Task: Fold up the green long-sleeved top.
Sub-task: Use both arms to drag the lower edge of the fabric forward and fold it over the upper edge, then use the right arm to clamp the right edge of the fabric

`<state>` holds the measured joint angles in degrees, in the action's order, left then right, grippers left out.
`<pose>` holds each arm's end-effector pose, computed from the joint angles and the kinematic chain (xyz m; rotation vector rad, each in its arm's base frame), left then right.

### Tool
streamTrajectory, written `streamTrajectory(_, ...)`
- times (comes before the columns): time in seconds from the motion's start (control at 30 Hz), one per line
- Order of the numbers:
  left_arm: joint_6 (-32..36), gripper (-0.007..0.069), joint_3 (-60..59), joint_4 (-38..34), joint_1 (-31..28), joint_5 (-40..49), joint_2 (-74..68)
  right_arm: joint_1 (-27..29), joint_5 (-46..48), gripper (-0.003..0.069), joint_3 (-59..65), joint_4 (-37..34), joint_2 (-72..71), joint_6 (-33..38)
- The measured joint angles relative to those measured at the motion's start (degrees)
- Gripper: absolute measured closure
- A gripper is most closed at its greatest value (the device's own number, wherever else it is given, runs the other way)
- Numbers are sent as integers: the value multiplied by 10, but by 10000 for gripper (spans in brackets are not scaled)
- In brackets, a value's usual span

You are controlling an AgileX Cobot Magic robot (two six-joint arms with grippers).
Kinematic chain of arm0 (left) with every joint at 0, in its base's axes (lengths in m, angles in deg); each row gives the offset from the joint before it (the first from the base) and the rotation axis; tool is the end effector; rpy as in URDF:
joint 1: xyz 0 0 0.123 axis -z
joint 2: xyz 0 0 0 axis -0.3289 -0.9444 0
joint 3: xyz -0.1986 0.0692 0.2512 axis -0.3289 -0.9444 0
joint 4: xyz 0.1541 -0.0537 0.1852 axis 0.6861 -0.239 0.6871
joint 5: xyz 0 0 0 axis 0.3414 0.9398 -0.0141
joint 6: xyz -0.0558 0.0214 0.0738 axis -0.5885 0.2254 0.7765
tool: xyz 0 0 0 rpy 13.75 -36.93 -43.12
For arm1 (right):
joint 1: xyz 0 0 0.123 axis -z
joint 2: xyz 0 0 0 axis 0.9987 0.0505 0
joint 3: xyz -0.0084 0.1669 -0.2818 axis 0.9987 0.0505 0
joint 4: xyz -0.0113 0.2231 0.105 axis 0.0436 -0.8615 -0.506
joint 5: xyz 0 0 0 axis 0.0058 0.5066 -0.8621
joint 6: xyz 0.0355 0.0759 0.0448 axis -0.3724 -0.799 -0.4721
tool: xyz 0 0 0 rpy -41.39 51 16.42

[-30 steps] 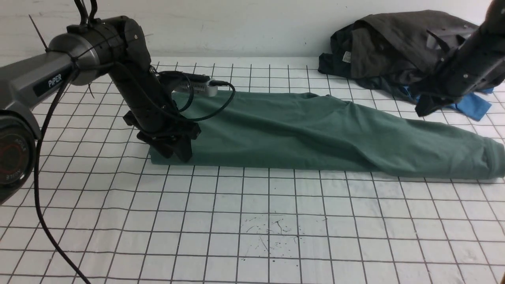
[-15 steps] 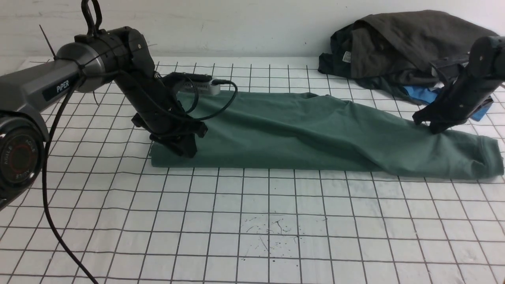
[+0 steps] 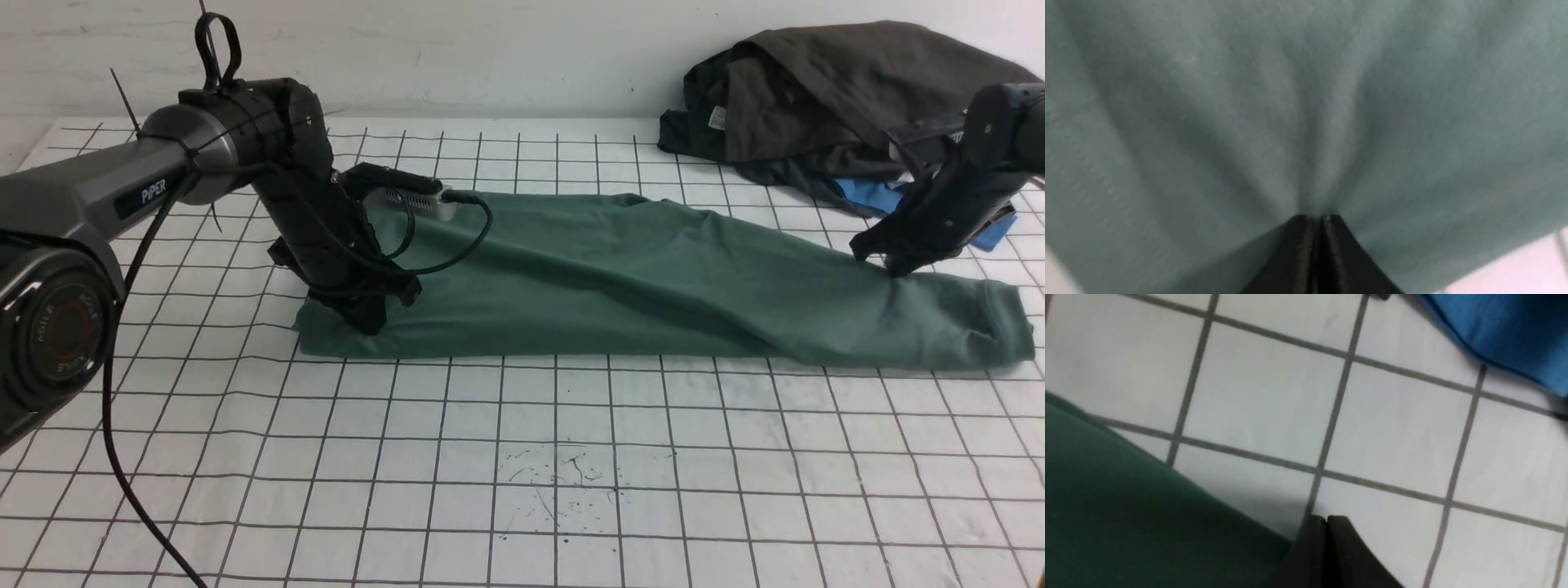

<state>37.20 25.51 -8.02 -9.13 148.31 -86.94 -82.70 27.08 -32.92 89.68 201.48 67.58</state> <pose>0.4859 -0.0999 0.1990 0.6387 2.8929 -0.2009 0.5285 -0.0426 0.1759 -0.3448 2.7863 -0.1250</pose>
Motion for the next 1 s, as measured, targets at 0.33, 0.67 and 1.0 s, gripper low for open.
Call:
streamTrajectory(0.33, -4, 632, -5, 57, -7, 46, 162, 16, 54, 656, 3, 7, -89, -73)
streamTrajectory(0.67, 47, 631, -205, -89, -6, 11, 442, 102, 187, 340, 26, -89, -111, -73)
streamTrajectory(1.0, 90, 631, -466, -107, -6, -48, 655, 129, 107, 105, 164, -110, -107, -72)
